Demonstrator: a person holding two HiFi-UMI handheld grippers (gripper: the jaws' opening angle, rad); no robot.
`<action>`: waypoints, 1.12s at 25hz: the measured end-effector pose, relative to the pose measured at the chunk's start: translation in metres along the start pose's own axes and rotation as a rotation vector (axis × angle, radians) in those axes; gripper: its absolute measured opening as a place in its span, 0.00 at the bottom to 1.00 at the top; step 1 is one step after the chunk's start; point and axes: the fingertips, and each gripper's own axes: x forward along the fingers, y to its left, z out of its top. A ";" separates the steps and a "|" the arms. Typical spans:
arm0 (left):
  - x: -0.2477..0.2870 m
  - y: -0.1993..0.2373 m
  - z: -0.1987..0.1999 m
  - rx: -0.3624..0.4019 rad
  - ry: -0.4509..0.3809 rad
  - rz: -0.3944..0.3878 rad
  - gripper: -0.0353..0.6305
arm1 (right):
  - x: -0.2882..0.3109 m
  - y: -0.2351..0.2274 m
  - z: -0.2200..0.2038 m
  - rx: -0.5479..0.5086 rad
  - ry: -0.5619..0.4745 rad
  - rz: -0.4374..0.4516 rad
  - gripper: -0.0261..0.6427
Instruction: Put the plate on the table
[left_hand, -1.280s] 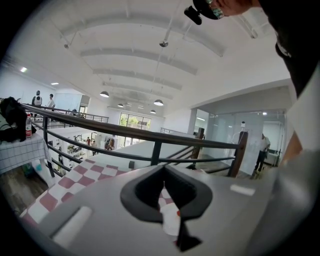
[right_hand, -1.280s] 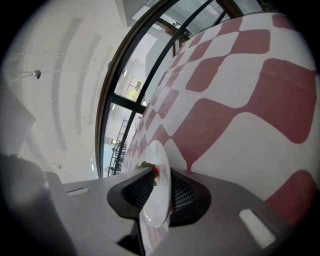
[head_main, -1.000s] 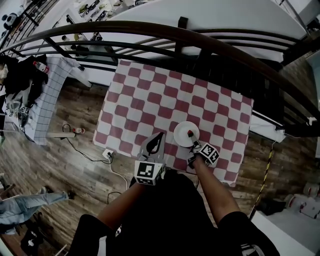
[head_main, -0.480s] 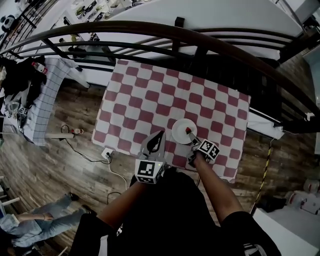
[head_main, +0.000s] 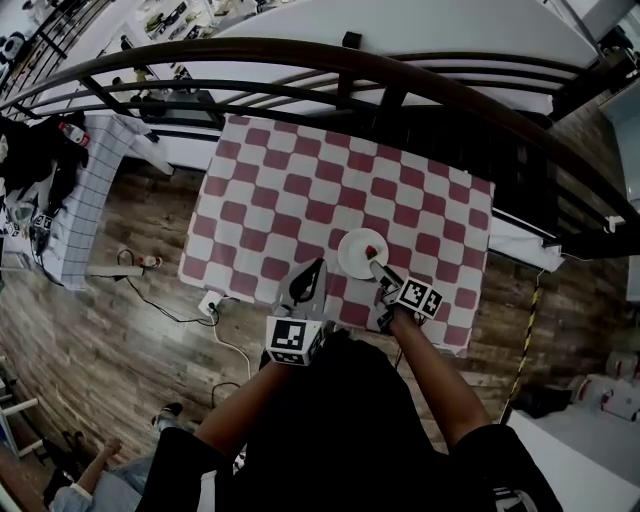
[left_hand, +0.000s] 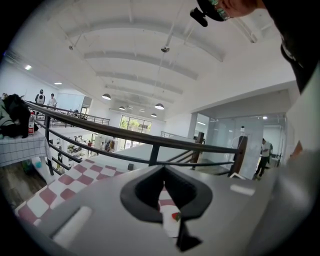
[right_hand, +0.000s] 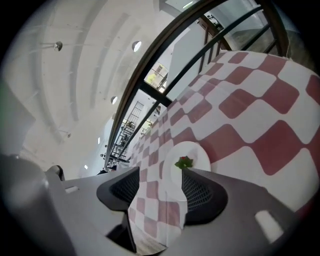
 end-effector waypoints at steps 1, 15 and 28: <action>-0.001 0.000 -0.003 -0.006 0.003 0.004 0.07 | -0.004 0.007 0.001 -0.012 -0.004 0.014 0.43; -0.011 -0.030 0.021 -0.056 -0.052 -0.008 0.07 | -0.077 0.075 0.035 -0.098 -0.141 0.033 0.04; -0.007 -0.063 0.035 -0.049 -0.080 -0.052 0.07 | -0.132 0.160 0.054 -0.531 -0.313 0.134 0.04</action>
